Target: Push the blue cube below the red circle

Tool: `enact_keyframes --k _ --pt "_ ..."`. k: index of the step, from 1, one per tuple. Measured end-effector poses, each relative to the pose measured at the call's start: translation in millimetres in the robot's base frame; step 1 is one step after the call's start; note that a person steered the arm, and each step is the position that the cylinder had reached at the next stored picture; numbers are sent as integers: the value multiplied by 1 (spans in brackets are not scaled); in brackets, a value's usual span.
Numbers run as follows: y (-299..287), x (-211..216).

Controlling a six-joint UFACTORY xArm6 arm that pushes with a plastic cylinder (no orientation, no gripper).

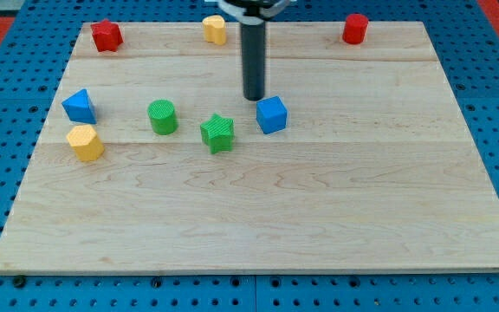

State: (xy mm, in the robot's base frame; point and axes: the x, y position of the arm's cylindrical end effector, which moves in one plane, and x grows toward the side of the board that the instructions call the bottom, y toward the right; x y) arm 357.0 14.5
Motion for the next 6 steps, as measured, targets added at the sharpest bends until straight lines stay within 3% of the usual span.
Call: enact_keyframes --k 2,4,6 --pt "54 14" --pt "-24 13" --pt "-43 40"
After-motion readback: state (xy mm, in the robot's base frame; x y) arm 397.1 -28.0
